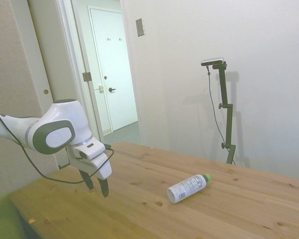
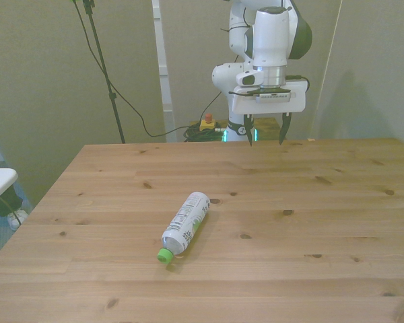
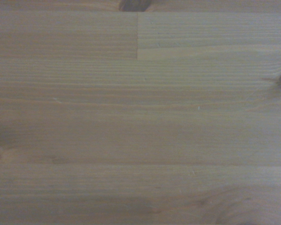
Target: Stand the water bottle
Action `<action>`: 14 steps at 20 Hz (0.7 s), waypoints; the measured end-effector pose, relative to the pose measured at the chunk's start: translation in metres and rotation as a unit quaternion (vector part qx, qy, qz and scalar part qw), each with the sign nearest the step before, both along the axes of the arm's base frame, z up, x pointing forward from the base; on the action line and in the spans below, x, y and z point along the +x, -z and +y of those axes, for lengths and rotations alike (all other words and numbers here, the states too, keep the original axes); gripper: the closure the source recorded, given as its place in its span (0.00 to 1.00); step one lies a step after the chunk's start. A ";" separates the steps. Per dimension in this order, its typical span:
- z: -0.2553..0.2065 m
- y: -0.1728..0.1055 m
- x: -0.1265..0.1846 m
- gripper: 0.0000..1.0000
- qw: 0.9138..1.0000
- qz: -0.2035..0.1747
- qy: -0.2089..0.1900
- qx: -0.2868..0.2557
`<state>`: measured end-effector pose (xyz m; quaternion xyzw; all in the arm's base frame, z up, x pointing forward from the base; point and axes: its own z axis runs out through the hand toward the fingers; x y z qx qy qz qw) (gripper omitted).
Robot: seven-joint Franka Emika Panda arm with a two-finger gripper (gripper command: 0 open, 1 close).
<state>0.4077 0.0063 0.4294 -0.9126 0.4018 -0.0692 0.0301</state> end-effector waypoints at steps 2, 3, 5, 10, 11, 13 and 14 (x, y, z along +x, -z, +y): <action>0.001 0.000 0.000 0.00 1.000 -0.001 -0.003 0.000; 0.001 -0.001 0.001 0.00 1.000 -0.002 -0.003 0.000; -0.007 -0.006 0.005 0.00 1.000 -0.010 0.005 0.001; -0.049 -0.029 0.057 0.00 0.999 -0.038 0.038 0.000; -0.057 -0.033 0.073 0.00 0.998 -0.043 0.044 -0.001; -0.075 -0.040 0.107 0.00 0.997 -0.051 0.055 -0.003; -0.086 -0.043 0.123 0.00 0.997 -0.055 0.062 -0.003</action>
